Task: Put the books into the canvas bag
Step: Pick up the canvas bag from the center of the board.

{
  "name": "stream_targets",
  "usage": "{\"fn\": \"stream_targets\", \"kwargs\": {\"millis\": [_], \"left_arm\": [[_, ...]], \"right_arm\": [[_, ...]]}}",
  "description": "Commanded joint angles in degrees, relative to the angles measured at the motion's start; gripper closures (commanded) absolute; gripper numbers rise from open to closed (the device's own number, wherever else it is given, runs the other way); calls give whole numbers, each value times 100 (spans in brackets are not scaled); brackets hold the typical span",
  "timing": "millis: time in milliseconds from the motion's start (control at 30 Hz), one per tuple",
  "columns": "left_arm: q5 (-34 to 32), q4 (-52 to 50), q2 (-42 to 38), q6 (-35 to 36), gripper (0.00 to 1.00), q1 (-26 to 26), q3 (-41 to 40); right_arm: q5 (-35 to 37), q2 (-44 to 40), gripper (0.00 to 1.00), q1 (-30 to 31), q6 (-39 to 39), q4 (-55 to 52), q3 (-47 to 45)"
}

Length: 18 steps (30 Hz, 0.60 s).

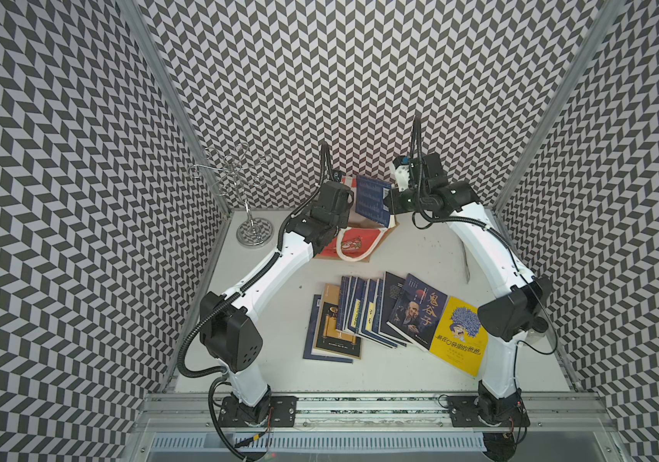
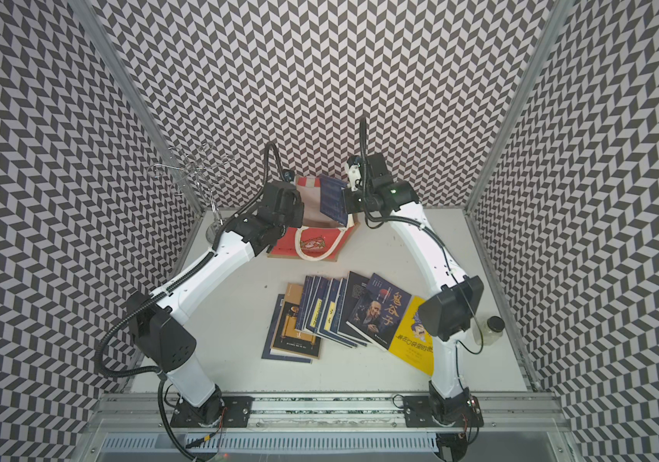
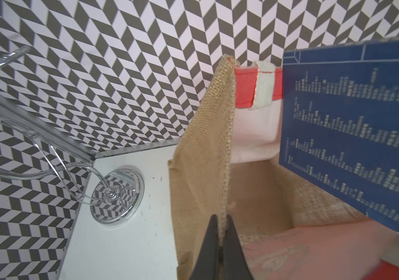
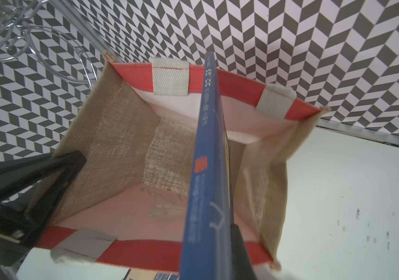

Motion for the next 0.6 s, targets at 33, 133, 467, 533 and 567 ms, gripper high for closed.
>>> {"fn": "stream_targets", "kwargs": {"millis": [33, 133, 467, 533, 567], "left_arm": [[-371, 737, -261, 35, 100, -14, -274], [-401, 1104, -418, 154, 100, -69, -552], [61, 1962, -786, 731, 100, -418, -1228], [256, 1981, -795, 687, 100, -418, -1213], [371, 1970, -792, 660, 100, -424, -1202]], "right_arm": [[-535, -117, 100, 56, 47, -334, 86], [-627, -183, 100, 104, 0, -356, -279], [-635, 94, 100, 76, 5, -299, -275], [-643, 170, 100, 59, 62, -242, -73], [-659, 220, 100, 65, 94, -210, 8]]}}
